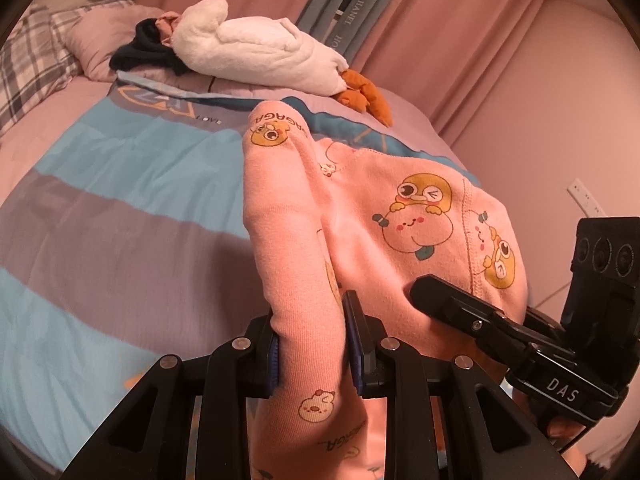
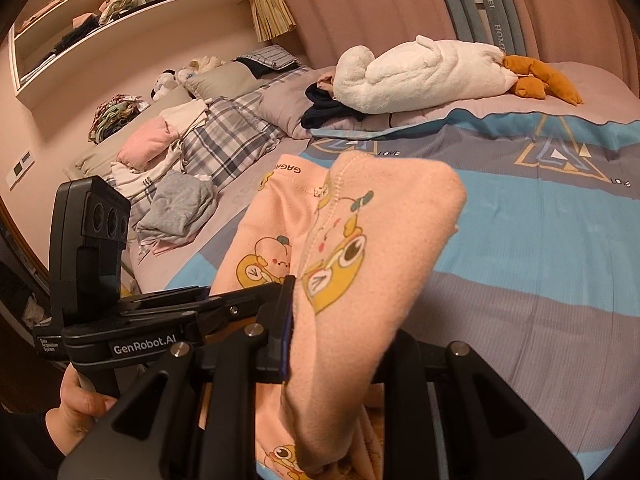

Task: Fold small clothes

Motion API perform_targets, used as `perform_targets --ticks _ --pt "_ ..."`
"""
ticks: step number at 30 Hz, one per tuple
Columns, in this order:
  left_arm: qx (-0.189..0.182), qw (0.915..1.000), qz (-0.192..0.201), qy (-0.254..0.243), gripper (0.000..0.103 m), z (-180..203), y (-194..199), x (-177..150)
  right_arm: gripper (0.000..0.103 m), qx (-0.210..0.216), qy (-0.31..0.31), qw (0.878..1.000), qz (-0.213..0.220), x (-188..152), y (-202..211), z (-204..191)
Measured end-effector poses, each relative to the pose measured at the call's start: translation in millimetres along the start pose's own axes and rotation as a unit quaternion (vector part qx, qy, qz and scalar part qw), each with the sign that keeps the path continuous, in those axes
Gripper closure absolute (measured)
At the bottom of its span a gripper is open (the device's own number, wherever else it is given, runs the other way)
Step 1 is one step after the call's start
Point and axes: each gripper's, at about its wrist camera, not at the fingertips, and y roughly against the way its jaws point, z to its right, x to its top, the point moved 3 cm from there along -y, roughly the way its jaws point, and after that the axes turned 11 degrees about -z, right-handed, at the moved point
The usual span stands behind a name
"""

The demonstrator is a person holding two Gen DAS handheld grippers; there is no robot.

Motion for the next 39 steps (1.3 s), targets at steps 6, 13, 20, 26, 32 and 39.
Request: perform_targets --ticks 6,13,20,26,32,39 --pt "0.010 0.9999 -0.008 -0.006 0.078 -3.7 -14.6 14.7 0.081 -0.001 -0.008 1.000 0.000 13.5 -13.3 14.2" --pt "0.016 0.9998 -0.014 -0.005 0.078 -11.5 -31.0 31.4 0.081 -0.004 -0.013 1.000 -0.005 29.8 -30.9 29.0" --pt "0.021 0.9996 -0.015 -0.005 0.078 -20.1 -42.1 46.7 0.081 -0.009 -0.014 1.000 -0.008 48.4 -49.1 40.1" --pt "0.023 0.9996 -0.015 -0.003 0.078 -28.0 -49.0 61.8 0.081 -0.011 -0.012 1.000 -0.008 63.9 -61.7 44.9" --pt "0.024 0.9996 -0.014 -0.002 0.078 -36.1 -54.8 76.0 0.081 -0.010 -0.013 1.000 -0.006 74.7 -70.7 49.7" --pt "0.027 0.9994 -0.020 -0.004 0.078 -44.4 -66.0 87.5 0.081 -0.014 -0.013 1.000 -0.012 86.8 -83.9 56.3"
